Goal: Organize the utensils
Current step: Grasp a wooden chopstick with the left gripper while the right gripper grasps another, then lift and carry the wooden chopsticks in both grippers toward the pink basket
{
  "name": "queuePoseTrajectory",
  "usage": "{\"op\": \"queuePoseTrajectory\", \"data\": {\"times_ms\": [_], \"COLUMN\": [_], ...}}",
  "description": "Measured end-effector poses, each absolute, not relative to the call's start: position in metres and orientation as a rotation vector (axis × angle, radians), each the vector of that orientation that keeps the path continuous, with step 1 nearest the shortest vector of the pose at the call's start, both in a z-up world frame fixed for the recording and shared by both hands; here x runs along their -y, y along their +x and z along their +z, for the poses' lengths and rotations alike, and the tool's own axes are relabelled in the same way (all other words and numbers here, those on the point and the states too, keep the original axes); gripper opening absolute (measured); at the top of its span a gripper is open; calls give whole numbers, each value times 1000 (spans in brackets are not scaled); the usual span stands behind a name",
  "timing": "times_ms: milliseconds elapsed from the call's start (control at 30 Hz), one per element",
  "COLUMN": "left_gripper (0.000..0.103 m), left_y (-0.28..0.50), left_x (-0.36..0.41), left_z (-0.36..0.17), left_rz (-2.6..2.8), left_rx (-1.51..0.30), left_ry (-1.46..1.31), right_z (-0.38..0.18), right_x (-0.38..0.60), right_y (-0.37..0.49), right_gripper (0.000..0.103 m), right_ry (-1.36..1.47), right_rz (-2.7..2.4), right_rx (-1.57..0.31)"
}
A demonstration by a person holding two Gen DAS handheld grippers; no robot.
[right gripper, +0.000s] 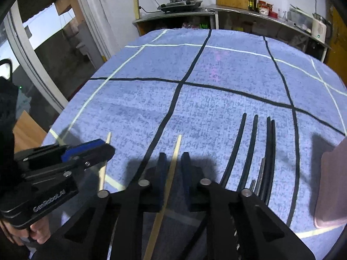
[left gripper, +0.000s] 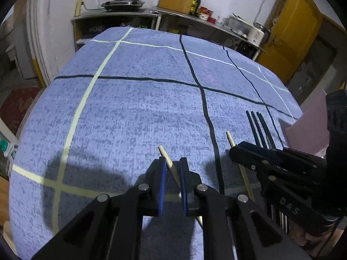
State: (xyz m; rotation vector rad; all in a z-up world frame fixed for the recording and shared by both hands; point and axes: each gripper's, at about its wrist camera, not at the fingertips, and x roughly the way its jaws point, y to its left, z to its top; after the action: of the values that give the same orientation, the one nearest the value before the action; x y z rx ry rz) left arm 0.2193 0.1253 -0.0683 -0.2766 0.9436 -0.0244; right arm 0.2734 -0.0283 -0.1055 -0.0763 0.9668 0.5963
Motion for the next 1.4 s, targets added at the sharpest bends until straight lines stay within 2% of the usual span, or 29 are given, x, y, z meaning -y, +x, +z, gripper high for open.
{"op": "queuePoseTrajectory", "data": {"times_ms": [167,467,1067,1400], "left_gripper": [13,6,5,4], "left_y": [220,221,177,157], "left_x": [-115,-120,-118,-103], "left_z": [-67,-59,61,91], "left_rz": [13,2,-54,-93], "left_rx": [-951,-962,-736,-686], "left_ry": [-217,-251,-224,-194], "right_z": [-105,-82,15,44], "right_x": [24,29,73,96], "right_y": [275,270,227,199], "right_gripper": [8,7,6,6], "right_ry": [-107,-73,4,25], "right_rz": [587,611,623,611], "right_rx": [-972,-935,-721,-649]}}
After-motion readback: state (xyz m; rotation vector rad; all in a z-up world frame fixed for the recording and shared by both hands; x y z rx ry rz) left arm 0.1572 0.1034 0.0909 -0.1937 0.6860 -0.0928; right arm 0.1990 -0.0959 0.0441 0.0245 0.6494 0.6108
